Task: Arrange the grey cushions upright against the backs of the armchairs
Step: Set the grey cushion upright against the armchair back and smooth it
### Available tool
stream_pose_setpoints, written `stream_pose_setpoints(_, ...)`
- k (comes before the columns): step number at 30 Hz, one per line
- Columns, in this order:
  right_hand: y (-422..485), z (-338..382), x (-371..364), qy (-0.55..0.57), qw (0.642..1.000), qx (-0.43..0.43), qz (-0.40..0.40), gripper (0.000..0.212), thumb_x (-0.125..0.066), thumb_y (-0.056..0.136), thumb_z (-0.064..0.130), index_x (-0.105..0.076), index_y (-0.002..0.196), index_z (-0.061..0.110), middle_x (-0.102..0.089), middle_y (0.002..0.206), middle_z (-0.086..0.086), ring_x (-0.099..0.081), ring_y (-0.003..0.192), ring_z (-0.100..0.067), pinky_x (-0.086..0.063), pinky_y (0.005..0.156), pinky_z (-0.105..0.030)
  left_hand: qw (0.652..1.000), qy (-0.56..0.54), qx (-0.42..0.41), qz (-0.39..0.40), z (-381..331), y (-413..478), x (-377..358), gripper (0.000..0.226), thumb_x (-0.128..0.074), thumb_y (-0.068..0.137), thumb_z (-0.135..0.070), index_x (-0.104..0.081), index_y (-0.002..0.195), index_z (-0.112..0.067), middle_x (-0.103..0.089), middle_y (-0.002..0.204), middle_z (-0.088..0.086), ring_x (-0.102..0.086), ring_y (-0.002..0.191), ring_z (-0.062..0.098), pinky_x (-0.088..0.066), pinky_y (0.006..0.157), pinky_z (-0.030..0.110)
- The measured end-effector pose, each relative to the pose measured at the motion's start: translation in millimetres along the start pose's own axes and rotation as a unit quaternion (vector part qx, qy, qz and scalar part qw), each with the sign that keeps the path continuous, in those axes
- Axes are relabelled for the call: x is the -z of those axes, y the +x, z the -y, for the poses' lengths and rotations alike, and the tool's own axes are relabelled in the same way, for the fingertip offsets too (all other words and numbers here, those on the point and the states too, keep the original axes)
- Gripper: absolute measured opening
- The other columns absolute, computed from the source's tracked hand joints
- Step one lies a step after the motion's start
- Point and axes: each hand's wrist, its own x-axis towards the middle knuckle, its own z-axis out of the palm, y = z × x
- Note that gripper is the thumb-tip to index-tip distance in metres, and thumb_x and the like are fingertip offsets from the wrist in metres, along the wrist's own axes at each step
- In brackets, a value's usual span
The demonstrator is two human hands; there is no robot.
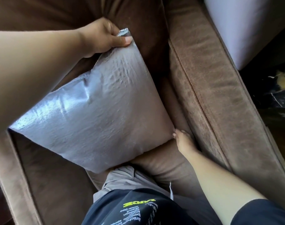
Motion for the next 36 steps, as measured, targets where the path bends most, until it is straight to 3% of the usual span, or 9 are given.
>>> stream_pose_setpoints(3, 13.4, 1.0, -6.8, 0.055, 0.997, -0.054, 0.011, 0.023, -0.044, 0.099, 0.021, -0.064, 0.102, 0.009, -0.057, 0.096, -0.002, -0.055, 0.101, -0.032, -0.030, 0.067, -0.028, 1.000, 0.006, -0.004, -0.007, -2.0, -2.2, -2.2, 0.045, -0.073, 0.084, -0.043, -0.073, 0.094, 0.001, -0.072, 0.097, 0.021, -0.066, 0.086, 0.028, -0.055, 0.085, 0.043)
stream_pose_setpoints(10, 34.6, 1.9, -8.8, -0.024, 0.998, -0.048, 0.026, 0.024, -0.044, 0.097, 0.022, -0.062, 0.098, 0.006, -0.065, 0.108, -0.024, -0.060, 0.091, -0.036, -0.045, 0.075, -0.037, 0.998, 0.056, 0.002, -0.014, -1.0, -4.0, -4.1, 0.082, -0.072, 0.067, -0.072, -0.065, 0.092, 0.006, -0.057, 0.079, 0.014, -0.048, 0.071, 0.022, -0.040, 0.066, 0.037)
stream_pose_setpoints(14, 17.5, -2.7, -3.8, 0.002, 1.000, -0.014, -0.025, 0.027, -0.043, 0.100, 0.032, -0.062, 0.095, 0.013, -0.067, 0.103, -0.021, -0.062, 0.096, -0.039, -0.049, 0.079, -0.038, 0.998, 0.058, 0.012, -0.019, -3.8, -9.0, -2.3, 0.078, -0.072, 0.063, -0.073, -0.066, 0.087, 0.001, -0.066, 0.081, 0.020, -0.054, 0.069, 0.023, -0.052, 0.067, 0.044)
stream_pose_setpoints(16, -2.6, 3.2, -1.9, 0.020, 0.998, -0.028, -0.057, 0.025, -0.045, 0.099, 0.034, -0.056, 0.094, 0.012, -0.066, 0.099, -0.021, -0.062, 0.094, -0.040, -0.049, 0.077, -0.040, 0.998, 0.053, -0.003, -0.046, -6.5, -12.5, -6.0, 0.061, -0.074, 0.073, -0.062, -0.064, 0.076, -0.002, -0.060, 0.067, 0.011, -0.051, 0.058, 0.013, -0.049, 0.060, 0.032)
stream_pose_setpoints(21, -54.3, 50.9, 27.6, 0.087, 0.985, -0.044, -0.142, 0.041, -0.054, 0.095, 0.023, -0.046, 0.132, 0.007, -0.069, 0.109, -0.011, -0.062, 0.107, -0.035, -0.046, 0.087, -0.039, 0.989, 0.013, -0.027, -0.147, -14.2, -55.6, -37.6, 0.054, -0.058, 0.091, -0.056, -0.044, 0.057, -0.016, -0.040, 0.054, -0.005, -0.036, 0.045, 0.006, -0.032, 0.048, 0.024)
stream_pose_setpoints(23, -74.0, 82.1, 41.2, 0.109, 0.981, 0.001, -0.159, 0.039, -0.053, 0.095, 0.022, -0.047, 0.132, 0.013, -0.069, 0.101, -0.003, -0.063, 0.103, -0.032, -0.048, 0.087, -0.038, 0.969, -0.013, -0.070, -0.235, -7.7, -82.4, -48.4, 0.048, -0.048, 0.098, -0.048, -0.052, 0.064, -0.014, -0.050, 0.053, -0.010, -0.047, 0.052, 0.002, -0.041, 0.059, 0.030)
stream_pose_setpoints(28, -116.5, 199.6, 64.4, 0.060, 0.943, 0.216, -0.244, 0.033, -0.052, 0.094, 0.019, -0.051, 0.127, 0.012, -0.064, 0.108, -0.004, -0.059, 0.103, -0.026, -0.044, 0.087, -0.035, 0.905, -0.030, -0.169, -0.390, 50.5, -166.2, -60.8, 0.035, -0.049, 0.099, -0.027, -0.058, 0.130, -0.014, -0.062, 0.114, -0.001, -0.058, 0.096, 0.008, -0.046, 0.090, 0.021)
stream_pose_setpoints(33, -136.5, 329.3, 40.4, -0.148, 0.856, 0.429, -0.249, 0.037, -0.054, 0.093, 0.028, -0.053, 0.125, 0.010, -0.060, 0.120, -0.008, -0.054, 0.110, -0.029, -0.045, 0.093, -0.044, 0.860, 0.145, -0.114, -0.476, 132.7, -213.7, -61.2, 0.037, -0.041, 0.096, -0.023, -0.057, 0.128, -0.010, -0.060, 0.122, 0.008, -0.057, 0.112, 0.026, -0.042, 0.098, 0.059)
stream_pose_setpoints(36, -133.4, 371.7, 15.9, -0.291, 0.792, 0.484, -0.231, 0.045, -0.050, 0.090, 0.044, -0.055, 0.122, 0.013, -0.060, 0.120, -0.004, -0.054, 0.111, -0.027, -0.045, 0.092, -0.045, 0.869, 0.194, -0.057, -0.451, 160.6, -222.9, -55.1, 0.048, -0.038, 0.093, -0.036, -0.057, 0.128, -0.008, -0.062, 0.123, 0.009, -0.058, 0.112, 0.029, -0.038, 0.102, 0.066)
